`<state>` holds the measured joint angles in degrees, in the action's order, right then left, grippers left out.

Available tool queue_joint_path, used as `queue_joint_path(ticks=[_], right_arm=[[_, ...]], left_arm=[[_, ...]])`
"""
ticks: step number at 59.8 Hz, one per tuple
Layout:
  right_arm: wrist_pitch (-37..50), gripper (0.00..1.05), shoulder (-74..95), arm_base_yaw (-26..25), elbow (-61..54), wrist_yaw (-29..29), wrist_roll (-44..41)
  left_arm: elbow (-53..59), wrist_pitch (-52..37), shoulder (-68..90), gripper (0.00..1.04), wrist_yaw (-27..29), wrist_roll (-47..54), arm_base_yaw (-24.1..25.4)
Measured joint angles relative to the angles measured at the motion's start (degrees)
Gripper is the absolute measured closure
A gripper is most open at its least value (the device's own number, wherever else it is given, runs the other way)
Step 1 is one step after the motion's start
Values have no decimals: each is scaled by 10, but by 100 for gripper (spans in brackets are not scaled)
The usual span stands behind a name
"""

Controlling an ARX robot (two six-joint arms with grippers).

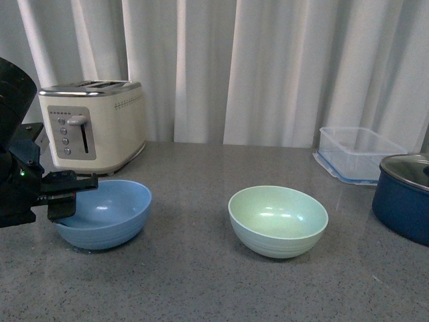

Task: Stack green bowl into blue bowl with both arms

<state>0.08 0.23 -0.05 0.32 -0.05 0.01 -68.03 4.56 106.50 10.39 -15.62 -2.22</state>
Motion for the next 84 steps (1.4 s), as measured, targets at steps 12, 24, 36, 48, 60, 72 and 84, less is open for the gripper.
queue_joint_path(ticks=[12,24,36,48,60,72,84], right_arm=[[0,10,0,0,0,0,0],[0,10,0,0,0,0,0],[0,10,0,0,0,0,0],[0,10,0,0,0,0,0],[0,10,0,0,0,0,0],[0,10,0,0,0,0,0],[0,10,0,0,0,0,0]], left_arm=[[-1,-1,0,102,-11,-23,-1],[-7,3,-7,101,-15,-32,-7],[-29,15,-29,101,-17,-47,-23],[-52,26,-39,101,-18,-64,-48],[-64,37,-27,101,-15,-77,-75],[-78,41,-5,101,-16,-88,-99],[-87,44,15,101,-14,-90,-115]])
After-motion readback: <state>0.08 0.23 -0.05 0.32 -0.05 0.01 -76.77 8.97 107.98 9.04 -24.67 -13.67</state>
